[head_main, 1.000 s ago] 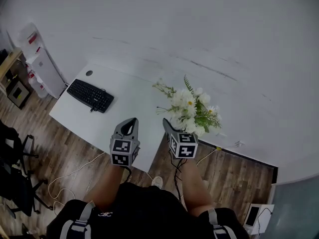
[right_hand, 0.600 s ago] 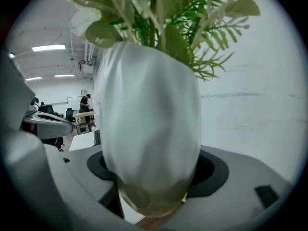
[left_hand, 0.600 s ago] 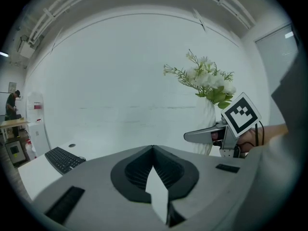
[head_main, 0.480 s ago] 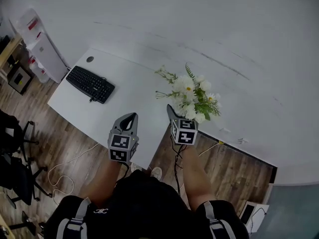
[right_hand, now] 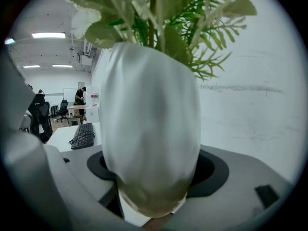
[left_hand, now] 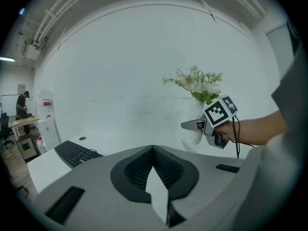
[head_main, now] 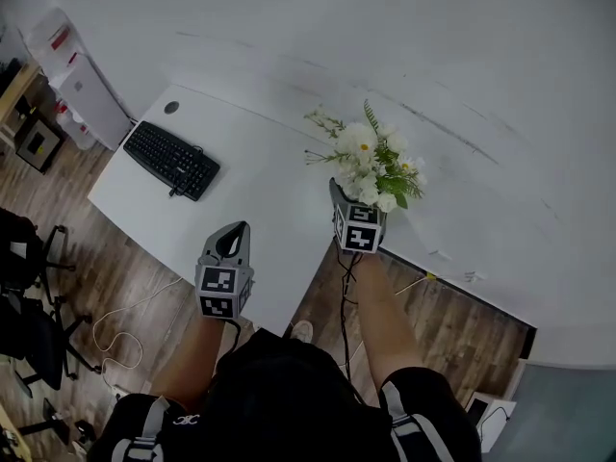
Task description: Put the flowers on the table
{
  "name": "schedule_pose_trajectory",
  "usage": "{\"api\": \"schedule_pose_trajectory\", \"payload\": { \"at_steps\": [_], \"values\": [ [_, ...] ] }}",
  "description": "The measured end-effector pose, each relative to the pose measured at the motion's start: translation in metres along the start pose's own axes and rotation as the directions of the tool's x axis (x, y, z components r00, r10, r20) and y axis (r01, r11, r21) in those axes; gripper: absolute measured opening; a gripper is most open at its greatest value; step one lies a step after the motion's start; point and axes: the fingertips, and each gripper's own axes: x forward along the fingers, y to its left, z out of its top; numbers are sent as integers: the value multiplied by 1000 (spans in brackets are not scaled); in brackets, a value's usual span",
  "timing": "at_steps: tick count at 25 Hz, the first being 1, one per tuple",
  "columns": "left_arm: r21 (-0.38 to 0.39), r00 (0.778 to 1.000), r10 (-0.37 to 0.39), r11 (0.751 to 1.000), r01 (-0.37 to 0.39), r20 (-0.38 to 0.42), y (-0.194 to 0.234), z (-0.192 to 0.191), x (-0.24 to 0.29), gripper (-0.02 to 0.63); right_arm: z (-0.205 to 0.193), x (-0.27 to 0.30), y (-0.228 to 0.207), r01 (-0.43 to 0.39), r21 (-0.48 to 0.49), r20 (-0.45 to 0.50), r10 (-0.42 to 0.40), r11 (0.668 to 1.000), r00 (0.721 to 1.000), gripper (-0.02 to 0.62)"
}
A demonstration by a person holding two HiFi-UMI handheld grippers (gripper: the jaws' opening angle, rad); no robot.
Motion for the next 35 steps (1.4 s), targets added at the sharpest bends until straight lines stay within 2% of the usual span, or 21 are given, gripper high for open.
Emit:
{"api": "schedule_pose_trajectory", "payload": {
  "at_steps": [10,16,20,25,28,32,35],
  "values": [
    [-27,992,100,994,-102,-74,39,-32,15,2,-19,101,-22,-27,-32,35,28,999,999,393],
    [-33,987,125,991,-129,-104,57,-40,23,2,-39,138,-21,-11,-24,0,11,1000,1000,393],
    [-26,986,133,990,-136,-104,68,-38,29,2,-55,150,-16,-8,-27,-20,7,1000,1000,394],
    [-29,984,138,989,-142,-114,85,-42,31,1,-58,147,-11,-1,-45,26,3,999,1000,395],
    [-38,982,141,988,-147,-129,94,-49,29,2,-59,145,-11,17,-22,43,-16,1000,999,396],
    [-39,984,121,991,-128,-132,97,-51,33,1,-58,141,-9,42,-18,69,-40,999,997,402],
    [-35,987,104,993,-109,-126,95,-49,37,2,-64,142,-3,26,-31,51,-25,999,998,427]
  ]
}}
